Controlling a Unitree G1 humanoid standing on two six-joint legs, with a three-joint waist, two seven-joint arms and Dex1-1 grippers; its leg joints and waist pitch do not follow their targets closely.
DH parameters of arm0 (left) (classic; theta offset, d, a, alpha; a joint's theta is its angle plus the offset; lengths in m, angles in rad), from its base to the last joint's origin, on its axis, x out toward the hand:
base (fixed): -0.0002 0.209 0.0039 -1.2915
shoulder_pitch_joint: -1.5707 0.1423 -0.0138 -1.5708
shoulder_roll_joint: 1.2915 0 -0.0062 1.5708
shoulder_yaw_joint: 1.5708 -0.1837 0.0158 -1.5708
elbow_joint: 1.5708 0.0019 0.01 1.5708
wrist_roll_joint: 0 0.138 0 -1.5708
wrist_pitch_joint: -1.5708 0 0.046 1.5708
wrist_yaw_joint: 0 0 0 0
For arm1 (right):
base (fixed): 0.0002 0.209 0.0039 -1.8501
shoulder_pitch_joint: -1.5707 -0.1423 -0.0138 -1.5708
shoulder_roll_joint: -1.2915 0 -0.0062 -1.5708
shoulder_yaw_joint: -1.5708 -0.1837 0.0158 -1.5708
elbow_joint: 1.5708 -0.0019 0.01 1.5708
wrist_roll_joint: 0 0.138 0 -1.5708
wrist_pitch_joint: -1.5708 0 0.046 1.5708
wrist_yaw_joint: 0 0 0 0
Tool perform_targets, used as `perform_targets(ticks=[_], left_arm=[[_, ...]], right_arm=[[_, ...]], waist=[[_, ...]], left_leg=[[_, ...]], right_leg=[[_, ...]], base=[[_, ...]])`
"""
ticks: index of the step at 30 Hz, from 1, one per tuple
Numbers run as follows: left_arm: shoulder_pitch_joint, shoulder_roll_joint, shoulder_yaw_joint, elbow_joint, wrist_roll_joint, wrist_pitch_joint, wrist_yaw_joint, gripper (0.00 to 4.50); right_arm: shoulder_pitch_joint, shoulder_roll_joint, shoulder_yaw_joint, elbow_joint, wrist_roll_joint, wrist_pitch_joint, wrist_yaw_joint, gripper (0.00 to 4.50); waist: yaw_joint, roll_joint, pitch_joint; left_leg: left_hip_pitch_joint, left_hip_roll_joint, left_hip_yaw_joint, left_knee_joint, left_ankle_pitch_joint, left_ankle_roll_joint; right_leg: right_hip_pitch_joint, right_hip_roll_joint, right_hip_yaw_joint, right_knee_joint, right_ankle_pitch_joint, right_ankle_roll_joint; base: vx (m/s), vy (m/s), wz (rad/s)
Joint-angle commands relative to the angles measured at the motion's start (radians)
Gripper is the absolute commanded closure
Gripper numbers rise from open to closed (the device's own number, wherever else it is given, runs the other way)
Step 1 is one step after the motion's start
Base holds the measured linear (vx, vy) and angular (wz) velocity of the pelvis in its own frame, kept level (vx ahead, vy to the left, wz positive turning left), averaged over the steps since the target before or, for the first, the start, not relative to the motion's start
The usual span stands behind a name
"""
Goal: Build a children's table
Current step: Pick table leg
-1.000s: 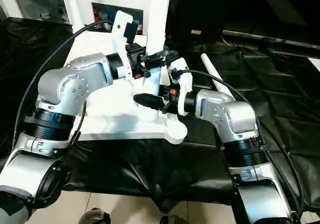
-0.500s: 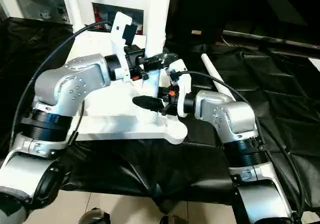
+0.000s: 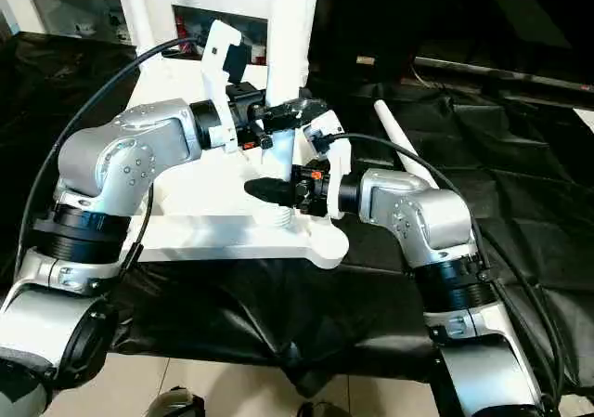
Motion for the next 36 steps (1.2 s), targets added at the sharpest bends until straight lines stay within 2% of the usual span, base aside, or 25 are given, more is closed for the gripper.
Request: perform_targets(ticks=[1,11,18,19,24,34,35,36], left_arm=[[0.004,-0.006,-0.036,-0.032,-0.01,0.013,-0.038,2.62],[0.004,-0.004,-0.037,-0.031,-0.002,0.011,-0.037,2.62],[0.0,-0.008,-0.037,-0.035,-0.004,0.011,-0.035,2.62],[0.0,-0.009,-0.038,-0.037,-0.005,0.012,-0.036,2.62],[0.004,-0.011,-0.043,-0.05,-0.011,0.021,-0.039,2.62],[0.007,-0.009,-0.037,-0.058,-0.018,0.032,-0.036,2.62],[0.01,-0.008,-0.036,-0.06,-0.015,0.031,-0.033,2.06],[0.012,-0.007,-0.036,-0.061,-0.013,0.03,-0.032,2.06]], right_arm=[[-0.002,-0.012,-0.02,0.01,-0.019,-0.001,-0.029,1.73],[-0.005,-0.018,-0.019,-0.004,-0.007,0.007,-0.019,1.72],[0.004,-0.027,0.001,-0.013,-0.008,0.018,0.001,1.72],[0.006,-0.029,0.004,-0.013,-0.008,0.019,0.003,2.01],[0.007,-0.029,-0.001,-0.008,-0.003,0.024,0.004,2.39],[0.007,-0.024,-0.018,0.003,-0.002,0.01,-0.005,2.51],[0.008,-0.022,-0.021,0.003,-0.003,0.005,-0.007,2.51],[0.008,-0.02,-0.022,0.003,-0.004,0.002,-0.008,2.51]], waist=[[-0.001,-0.003,-0.088],[-0.002,-0.005,-0.088],[-0.001,-0.006,-0.088],[-0.001,-0.006,-0.088],[-0.002,-0.006,-0.088],[-0.002,-0.006,-0.089],[-0.003,-0.006,-0.088],[-0.003,-0.006,-0.088]], left_leg=[[0.015,0.009,0.005,-0.063,-0.161,-0.021],[0.015,0.009,0.006,-0.062,-0.161,-0.02],[0.015,0.009,0.005,-0.062,-0.155,-0.019],[0.015,0.009,0.005,-0.062,-0.154,-0.019],[0.015,0.009,0.006,-0.062,-0.156,-0.018],[0.016,0.009,0.006,-0.061,-0.155,-0.017],[0.015,0.009,0.006,-0.061,-0.157,-0.016],[0.015,0.009,0.006,-0.062,-0.158,-0.016]], right_leg=[[0.072,-0.037,0.033,-0.063,-0.238,-0.149],[0.072,-0.037,0.033,-0.063,-0.237,-0.149],[0.072,-0.037,0.033,-0.063,-0.237,-0.146],[0.072,-0.037,0.033,-0.063,-0.236,-0.146],[0.072,-0.038,0.033,-0.063,-0.239,-0.147],[0.071,-0.037,0.033,-0.063,-0.236,-0.149],[0.071,-0.037,0.033,-0.063,-0.238,-0.149],[0.072,-0.037,0.033,-0.063,-0.242,-0.148]], base=[[0.0,0.0,0.0],[0.0,0.0,0.0],[0.0,0.0,0.0],[0.0,0.0,0.0],[0.0,0.0,0.0],[0.0,0.0,0.0],[0.0,0.0,0.0],[0.0,0.0,0.0]])
